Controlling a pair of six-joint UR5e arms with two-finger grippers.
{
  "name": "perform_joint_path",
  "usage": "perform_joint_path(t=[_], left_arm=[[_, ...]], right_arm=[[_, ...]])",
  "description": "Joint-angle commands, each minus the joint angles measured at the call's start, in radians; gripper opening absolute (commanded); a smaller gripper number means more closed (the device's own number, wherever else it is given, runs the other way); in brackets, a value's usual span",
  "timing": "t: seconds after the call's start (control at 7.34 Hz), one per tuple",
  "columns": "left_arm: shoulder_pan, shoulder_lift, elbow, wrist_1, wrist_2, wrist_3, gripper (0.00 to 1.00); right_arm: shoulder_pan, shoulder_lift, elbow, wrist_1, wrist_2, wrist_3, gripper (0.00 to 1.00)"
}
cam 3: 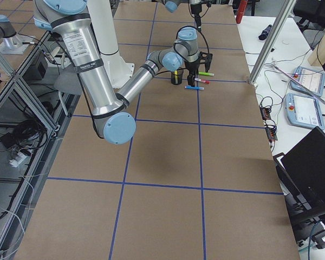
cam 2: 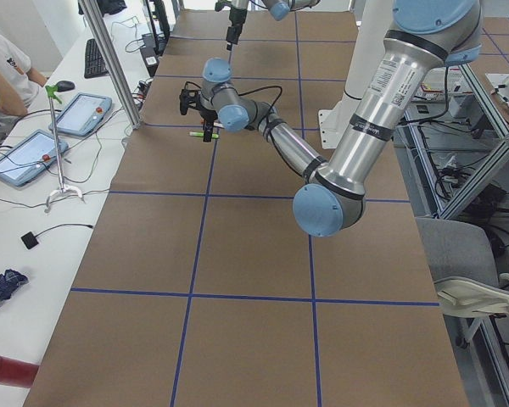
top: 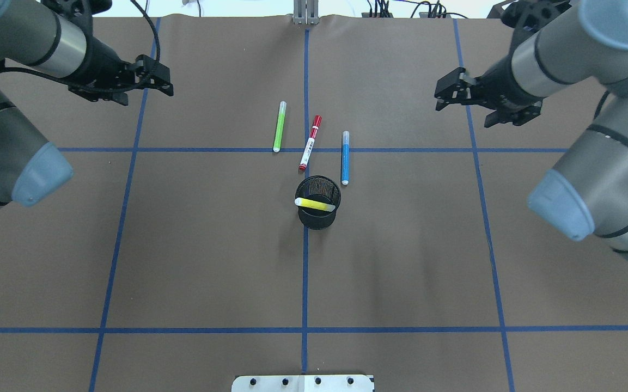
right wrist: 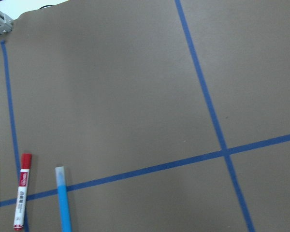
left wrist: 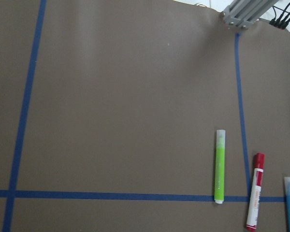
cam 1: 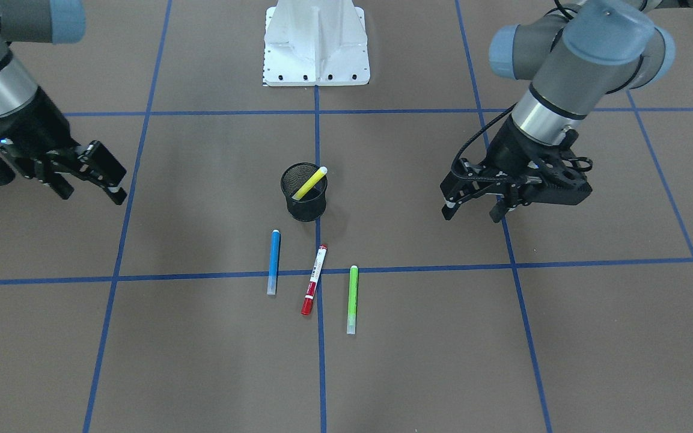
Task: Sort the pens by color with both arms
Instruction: 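Withdraw the left gripper while the right gripper moves toward the cup, then lower the right gripper into the cup and grasp the yellow highlighter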
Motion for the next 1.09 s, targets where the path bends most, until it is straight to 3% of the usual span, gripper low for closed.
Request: perform_joint_path(t=[0.0,0.14,0.27,0.54,0.68,0.95], left_arm=[[-0.048,0.096,-0.022,0.003,-0.026,0.126,0.99],[-0.05,0.098,-0.022,0.003,-0.026,0.128,0.99],[-0.057,0.107,-0.022,0.001,-0.027,0.136,0.99],[-0.106,0.171,-0.033,-0.001,-0.059,0.26,0.99],[-0.172,0.196,-0.033,0.003,-0.14,0.327,0.99],[-0.199,0.198,-0.033,0.004,-0.164,0.334,0.99]], right_arm=[[-0.175,0.182,-0.013,-0.195,-0.156,0.072,0.99],[-0.261,0.307,-0.052,-0.355,-0.24,0.07,0.99],[-0.318,0.406,-0.168,-0.376,-0.299,0.07,0.99],[-0.355,0.563,-0.402,-0.376,-0.307,0.052,0.92],[-0.377,0.568,-0.421,-0.375,-0.307,0.012,0.89],[-0.399,0.575,-0.468,-0.372,-0.309,-0.091,0.85]])
